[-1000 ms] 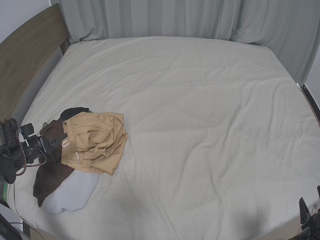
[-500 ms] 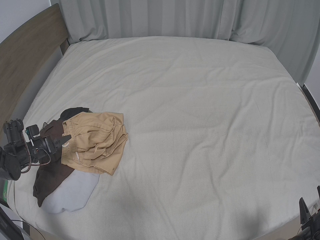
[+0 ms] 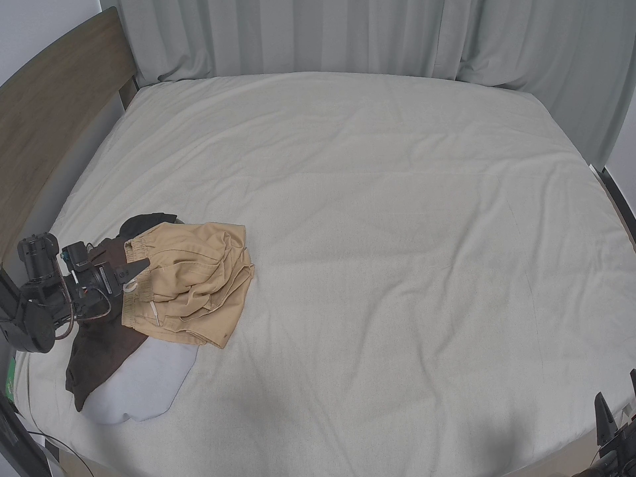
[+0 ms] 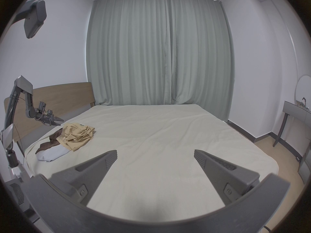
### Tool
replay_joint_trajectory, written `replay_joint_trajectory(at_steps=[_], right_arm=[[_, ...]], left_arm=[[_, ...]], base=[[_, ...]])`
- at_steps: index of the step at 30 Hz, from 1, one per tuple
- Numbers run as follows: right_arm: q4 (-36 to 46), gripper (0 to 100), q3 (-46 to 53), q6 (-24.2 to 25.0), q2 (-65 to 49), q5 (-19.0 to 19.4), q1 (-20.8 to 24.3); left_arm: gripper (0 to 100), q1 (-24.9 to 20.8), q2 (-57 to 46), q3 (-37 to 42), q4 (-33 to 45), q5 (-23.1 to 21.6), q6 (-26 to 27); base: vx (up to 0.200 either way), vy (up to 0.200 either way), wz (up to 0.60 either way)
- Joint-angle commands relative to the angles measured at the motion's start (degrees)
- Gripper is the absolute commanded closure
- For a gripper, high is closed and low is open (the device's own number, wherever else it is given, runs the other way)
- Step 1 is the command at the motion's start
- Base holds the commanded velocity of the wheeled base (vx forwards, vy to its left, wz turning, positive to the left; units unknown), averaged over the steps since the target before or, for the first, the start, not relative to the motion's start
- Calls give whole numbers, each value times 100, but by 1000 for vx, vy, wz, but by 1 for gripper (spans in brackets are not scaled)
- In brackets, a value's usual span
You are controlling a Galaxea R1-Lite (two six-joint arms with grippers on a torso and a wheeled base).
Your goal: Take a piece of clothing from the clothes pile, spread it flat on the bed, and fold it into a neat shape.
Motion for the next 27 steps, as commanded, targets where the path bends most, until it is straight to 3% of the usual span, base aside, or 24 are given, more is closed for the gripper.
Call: replay_joint_trajectory(at_steps=[1, 27], right_arm=[[-2, 0, 101, -1, -22, 1, 0], [-2, 0, 101, 8, -22, 1, 0]], left_arm=[[0, -84, 277, -182, -51, 3, -213], [0, -514, 567, -463, -200, -14, -714]], base=[[0, 0, 0], [0, 0, 0]])
